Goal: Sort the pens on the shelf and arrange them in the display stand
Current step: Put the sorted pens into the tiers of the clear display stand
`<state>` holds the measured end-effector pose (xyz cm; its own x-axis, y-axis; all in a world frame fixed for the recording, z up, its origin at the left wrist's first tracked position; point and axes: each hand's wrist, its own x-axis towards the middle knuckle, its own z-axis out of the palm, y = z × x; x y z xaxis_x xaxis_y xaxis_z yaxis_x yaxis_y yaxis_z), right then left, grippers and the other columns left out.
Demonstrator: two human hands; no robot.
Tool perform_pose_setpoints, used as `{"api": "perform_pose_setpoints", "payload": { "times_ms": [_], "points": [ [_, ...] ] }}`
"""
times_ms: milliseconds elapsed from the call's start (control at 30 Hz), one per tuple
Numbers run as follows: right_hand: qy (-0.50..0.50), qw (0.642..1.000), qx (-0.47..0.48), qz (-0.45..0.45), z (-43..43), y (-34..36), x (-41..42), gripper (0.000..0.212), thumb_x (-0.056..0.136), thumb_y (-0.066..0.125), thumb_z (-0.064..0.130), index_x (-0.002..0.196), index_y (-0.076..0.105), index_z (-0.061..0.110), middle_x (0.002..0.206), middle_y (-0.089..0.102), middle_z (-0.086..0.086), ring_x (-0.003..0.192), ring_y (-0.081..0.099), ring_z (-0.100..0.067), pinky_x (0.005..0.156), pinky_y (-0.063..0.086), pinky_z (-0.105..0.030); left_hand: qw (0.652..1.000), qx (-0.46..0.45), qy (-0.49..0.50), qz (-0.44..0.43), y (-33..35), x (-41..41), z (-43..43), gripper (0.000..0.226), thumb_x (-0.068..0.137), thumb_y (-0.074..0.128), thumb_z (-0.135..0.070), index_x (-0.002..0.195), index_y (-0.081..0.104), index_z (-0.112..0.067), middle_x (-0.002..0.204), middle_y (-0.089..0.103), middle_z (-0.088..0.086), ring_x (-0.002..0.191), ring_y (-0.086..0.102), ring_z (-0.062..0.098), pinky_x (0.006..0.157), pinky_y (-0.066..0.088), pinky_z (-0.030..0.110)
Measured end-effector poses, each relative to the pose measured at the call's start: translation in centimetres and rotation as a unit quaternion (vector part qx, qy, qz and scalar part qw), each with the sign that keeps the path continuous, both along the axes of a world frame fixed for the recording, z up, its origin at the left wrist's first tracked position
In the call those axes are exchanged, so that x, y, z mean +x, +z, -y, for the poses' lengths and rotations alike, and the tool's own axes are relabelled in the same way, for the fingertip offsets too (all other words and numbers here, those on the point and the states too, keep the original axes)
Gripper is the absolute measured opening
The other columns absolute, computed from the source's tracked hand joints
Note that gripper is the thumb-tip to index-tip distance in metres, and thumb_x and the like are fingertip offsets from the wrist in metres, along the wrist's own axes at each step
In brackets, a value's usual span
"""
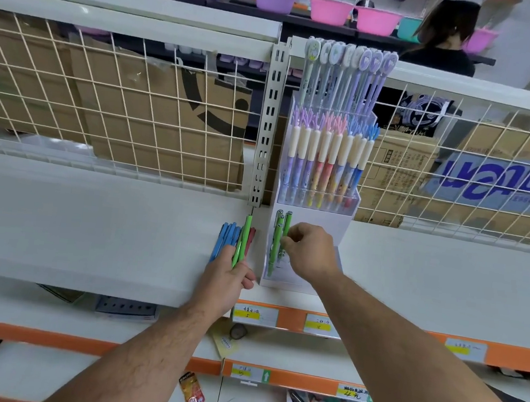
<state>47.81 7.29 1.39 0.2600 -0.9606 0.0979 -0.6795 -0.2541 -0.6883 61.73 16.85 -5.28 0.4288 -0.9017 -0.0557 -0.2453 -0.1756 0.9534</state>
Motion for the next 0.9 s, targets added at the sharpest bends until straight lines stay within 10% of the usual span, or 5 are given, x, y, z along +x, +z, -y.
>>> {"api": "perform_pose_setpoints", "payload": {
  "times_ms": [200, 533, 900],
  "points": [
    [-0.047, 0.997, 0.005, 0.061, -0.6, -0.3, -0.6, 0.013, 0.090, 0.069, 0.021, 0.103, 0.071, 0.019, 0.094, 0.068, 0.009, 0.085, 0.063, -0.012, 0.083, 0.056, -0.033, 1.000, -0.002, -0.006, -0.010, 0.3, 0.0, -0.2, 0.009, 0.105, 0.044, -0.023, 0.106, 0.051, -0.020, 0.084, 0.073, -0.001, 0.078, 0.071, 0.015, 0.080, 0.059, 0.045],
    [0.038, 0.986, 0.051, 0.152, -6.5, -1.1, 1.1, 0.016, 0.081, 0.079, 0.028, 0.076, 0.067, 0.019, 0.066, 0.069, 0.006, 0.063, 0.065, -0.006, 0.063, 0.055, -0.026, 0.997, -0.061, -0.029, -0.027, 1.1, -0.6, -2.0, 0.019, 0.102, 0.046, -0.015, 0.091, 0.054, -0.029, 0.078, 0.070, -0.004, 0.067, 0.067, 0.022, 0.071, 0.057, 0.056],
    [0.032, 0.977, 0.058, 0.202, -6.9, -0.8, 1.9, 0.020, 0.087, 0.071, 0.015, 0.068, 0.062, 0.015, 0.066, 0.067, -0.009, 0.067, 0.068, -0.032, 0.067, 0.059, -0.050, 0.992, -0.107, -0.054, -0.041, 3.1, -1.8, -3.5, 0.020, 0.105, 0.041, -0.010, 0.091, 0.052, -0.018, 0.065, 0.061, -0.013, 0.058, 0.053, 0.008, 0.053, 0.045, 0.022]
  ]
}}
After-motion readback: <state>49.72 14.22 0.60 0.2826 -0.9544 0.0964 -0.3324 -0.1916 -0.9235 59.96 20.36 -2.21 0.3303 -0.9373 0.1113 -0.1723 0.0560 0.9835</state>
